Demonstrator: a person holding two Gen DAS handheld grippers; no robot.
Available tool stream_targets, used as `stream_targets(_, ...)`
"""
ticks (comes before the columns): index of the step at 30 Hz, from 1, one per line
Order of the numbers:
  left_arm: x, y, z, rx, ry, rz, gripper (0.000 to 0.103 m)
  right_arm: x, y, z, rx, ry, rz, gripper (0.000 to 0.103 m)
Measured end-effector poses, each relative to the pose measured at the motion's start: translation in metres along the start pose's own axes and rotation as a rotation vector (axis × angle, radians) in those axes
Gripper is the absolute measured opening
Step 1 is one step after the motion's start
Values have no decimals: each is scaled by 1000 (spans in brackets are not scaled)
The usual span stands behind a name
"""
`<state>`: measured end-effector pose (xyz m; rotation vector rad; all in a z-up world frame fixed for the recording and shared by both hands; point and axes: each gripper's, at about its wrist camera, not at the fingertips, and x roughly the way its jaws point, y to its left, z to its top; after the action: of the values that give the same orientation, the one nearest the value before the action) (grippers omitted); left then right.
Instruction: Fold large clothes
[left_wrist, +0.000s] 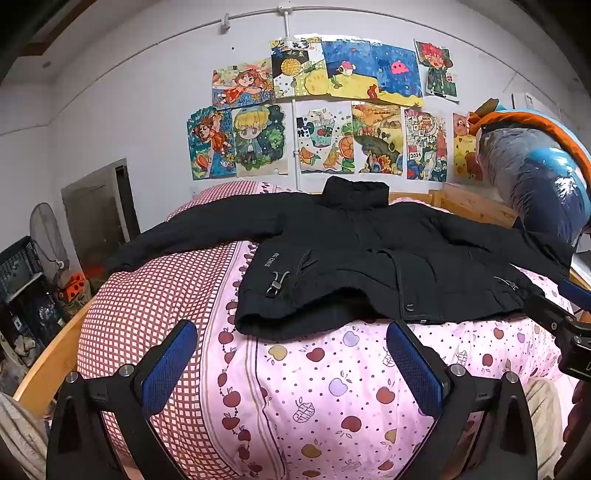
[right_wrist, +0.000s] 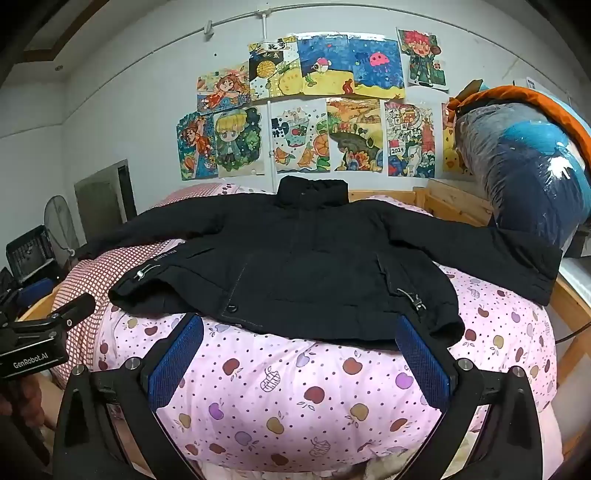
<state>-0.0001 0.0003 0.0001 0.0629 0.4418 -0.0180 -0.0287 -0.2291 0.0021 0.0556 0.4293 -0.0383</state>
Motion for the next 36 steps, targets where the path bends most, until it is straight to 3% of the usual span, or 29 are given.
stream_targets(36,-1,-1,0,10,-6,3,103,3,-4,-2,35,35,5,102)
